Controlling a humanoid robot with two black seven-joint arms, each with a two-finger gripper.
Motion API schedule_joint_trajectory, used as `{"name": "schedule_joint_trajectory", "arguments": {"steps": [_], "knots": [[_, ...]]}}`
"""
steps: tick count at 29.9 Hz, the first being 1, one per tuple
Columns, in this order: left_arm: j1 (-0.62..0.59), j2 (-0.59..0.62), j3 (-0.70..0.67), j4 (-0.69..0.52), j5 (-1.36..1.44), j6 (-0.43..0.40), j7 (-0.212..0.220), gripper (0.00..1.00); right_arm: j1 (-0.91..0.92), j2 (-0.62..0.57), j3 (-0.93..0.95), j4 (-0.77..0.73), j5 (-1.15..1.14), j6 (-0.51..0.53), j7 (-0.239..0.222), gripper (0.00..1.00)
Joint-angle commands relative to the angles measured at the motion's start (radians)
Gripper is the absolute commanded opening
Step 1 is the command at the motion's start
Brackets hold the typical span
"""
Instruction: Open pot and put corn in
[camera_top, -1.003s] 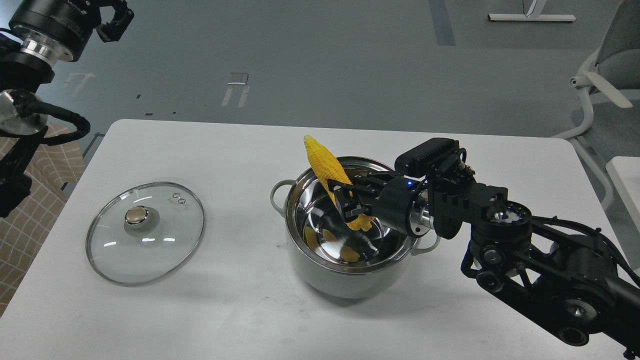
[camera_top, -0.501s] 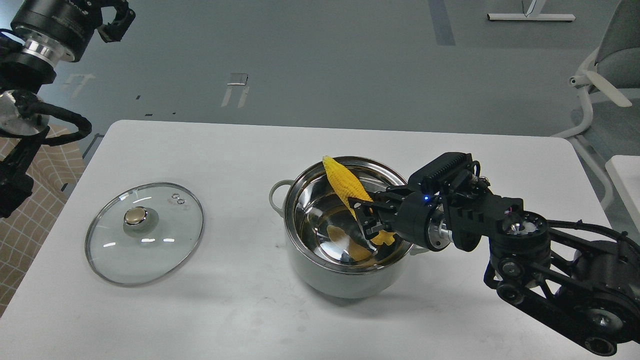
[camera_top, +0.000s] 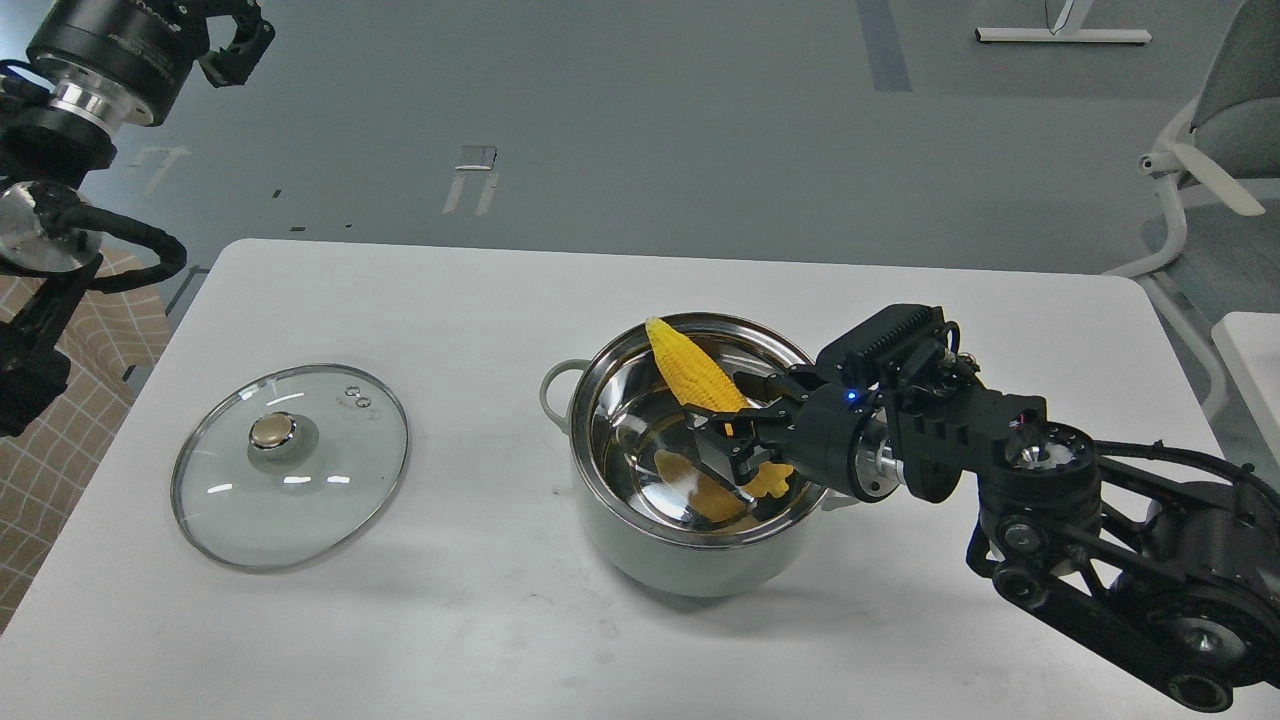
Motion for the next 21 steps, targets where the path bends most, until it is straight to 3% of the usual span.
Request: {"name": "schedule_joint_trajectory", "arguments": {"steps": [1,9,14,17,21], "knots": [[0.000,0.001,0.000,0.000,0.000,0.000,0.002,0.97,0.000,-0.001,0.006,0.000,0.000,0.000,0.000,0.84],[0.000,0.004,0.000,0.000,0.000,0.001,0.000,0.97,0.002,0.022,0.084,0.000,0.000,0.000,0.000,0.96],[0.005,0.008,-0.003,-0.002,-0.001,-0.019,-0.015,0.98,0.039,0.089,0.335,-0.005,0.003,0.000,0.008,0.96],[0.006,0.005,-0.018,0.000,-0.001,-0.046,-0.015,0.98,0.080,0.124,0.473,-0.023,0.031,0.000,0.040,0.97],[0.014,-0.005,-0.036,0.012,-0.001,-0.071,-0.015,0.98,0.144,0.204,0.704,-0.092,0.201,0.000,0.054,0.98]]}}
